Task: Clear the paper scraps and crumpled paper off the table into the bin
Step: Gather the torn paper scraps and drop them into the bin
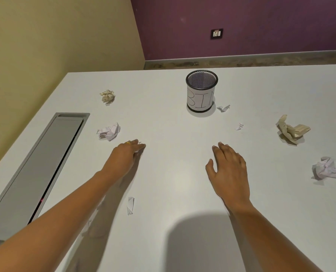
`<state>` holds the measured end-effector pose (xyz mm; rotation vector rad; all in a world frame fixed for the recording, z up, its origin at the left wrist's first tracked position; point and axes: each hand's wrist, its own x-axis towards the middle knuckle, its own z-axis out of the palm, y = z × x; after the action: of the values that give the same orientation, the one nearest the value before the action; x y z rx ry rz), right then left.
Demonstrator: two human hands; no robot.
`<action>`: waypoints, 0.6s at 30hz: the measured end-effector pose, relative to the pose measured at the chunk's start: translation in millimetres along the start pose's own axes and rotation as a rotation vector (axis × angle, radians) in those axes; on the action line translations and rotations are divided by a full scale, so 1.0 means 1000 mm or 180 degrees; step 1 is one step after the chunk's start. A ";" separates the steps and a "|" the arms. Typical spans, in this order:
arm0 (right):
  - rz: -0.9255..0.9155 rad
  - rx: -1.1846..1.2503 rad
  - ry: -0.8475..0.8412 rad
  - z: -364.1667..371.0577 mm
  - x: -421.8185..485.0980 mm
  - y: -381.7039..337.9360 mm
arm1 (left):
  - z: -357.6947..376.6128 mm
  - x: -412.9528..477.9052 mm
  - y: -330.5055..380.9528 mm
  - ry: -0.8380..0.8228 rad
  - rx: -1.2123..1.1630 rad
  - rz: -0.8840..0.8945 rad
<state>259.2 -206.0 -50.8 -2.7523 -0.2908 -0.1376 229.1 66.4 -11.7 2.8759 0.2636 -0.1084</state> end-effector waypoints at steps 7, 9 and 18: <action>0.0001 0.0014 -0.0029 0.000 0.000 0.000 | 0.006 -0.006 -0.002 0.0578 -0.0026 0.0076; 0.0005 0.0023 -0.0050 -0.001 0.000 0.000 | 0.005 -0.004 -0.003 0.0642 -0.0078 0.0011; 0.0015 0.0027 -0.0035 -0.001 0.000 -0.001 | -0.025 0.039 0.038 0.0650 -0.0377 0.0136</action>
<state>258.5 -205.9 -49.1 -2.7460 -0.2873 -0.1196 276.1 43.1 18.4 2.7734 0.2373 0.2032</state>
